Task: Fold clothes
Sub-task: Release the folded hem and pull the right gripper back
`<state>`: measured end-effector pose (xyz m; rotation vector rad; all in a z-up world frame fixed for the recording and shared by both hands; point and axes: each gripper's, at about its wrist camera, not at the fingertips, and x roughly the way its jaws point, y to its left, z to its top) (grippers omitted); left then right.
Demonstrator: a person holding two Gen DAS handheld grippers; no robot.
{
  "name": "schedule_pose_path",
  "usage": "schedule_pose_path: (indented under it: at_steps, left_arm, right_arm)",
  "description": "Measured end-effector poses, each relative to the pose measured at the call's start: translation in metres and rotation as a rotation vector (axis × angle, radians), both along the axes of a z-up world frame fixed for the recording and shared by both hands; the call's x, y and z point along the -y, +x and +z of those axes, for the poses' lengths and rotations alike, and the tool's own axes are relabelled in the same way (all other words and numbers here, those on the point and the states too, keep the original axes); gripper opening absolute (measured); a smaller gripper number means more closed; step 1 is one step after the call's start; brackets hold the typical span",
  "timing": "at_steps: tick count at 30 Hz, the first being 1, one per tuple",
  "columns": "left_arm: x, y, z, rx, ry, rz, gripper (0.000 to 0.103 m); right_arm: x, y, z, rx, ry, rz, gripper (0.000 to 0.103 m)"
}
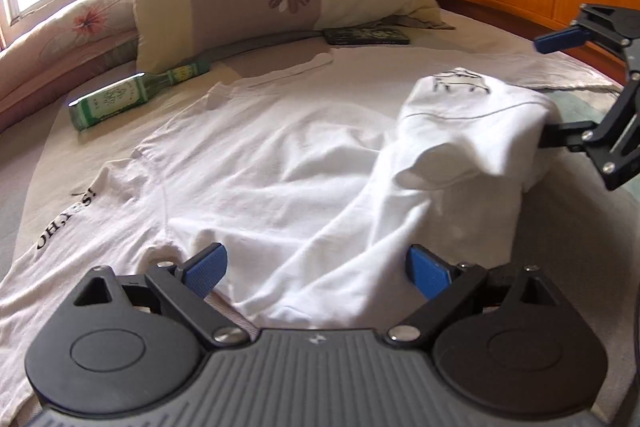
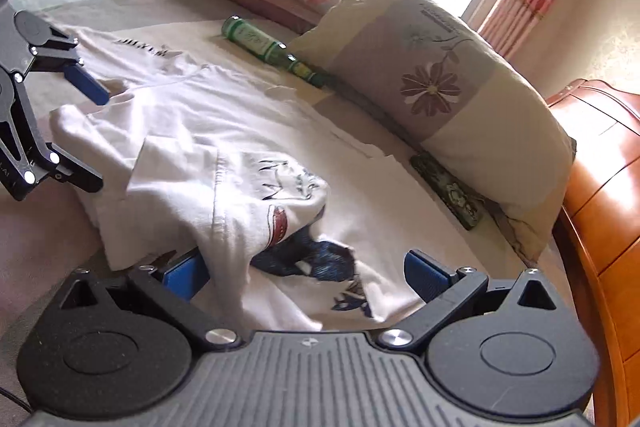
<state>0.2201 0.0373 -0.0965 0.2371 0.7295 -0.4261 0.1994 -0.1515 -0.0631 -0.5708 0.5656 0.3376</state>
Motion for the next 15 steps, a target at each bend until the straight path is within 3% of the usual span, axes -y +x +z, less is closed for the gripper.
schedule_pose_path:
  at_steps: [2,5,10,15]
  left_arm:
    - [-0.01,0.012,-0.001,-0.027,-0.007,0.064,0.096]
    - [-0.019,0.014,0.001,-0.03,-0.024,0.086,0.096]
    - [-0.015,-0.004,0.005,-0.004,-0.003,0.054,0.096]
    - [-0.004,-0.03,0.017,0.016,-0.031,-0.017,0.096]
  right_arm:
    - [0.009,0.006,0.005,0.01,0.009,-0.044,0.103]
    - [0.026,0.01,0.008,0.008,0.018,-0.131,0.103]
    - [0.052,0.003,-0.008,-0.042,-0.046,-0.227,0.103]
    - [0.076,-0.019,-0.022,-0.098,-0.075,-0.29,0.103]
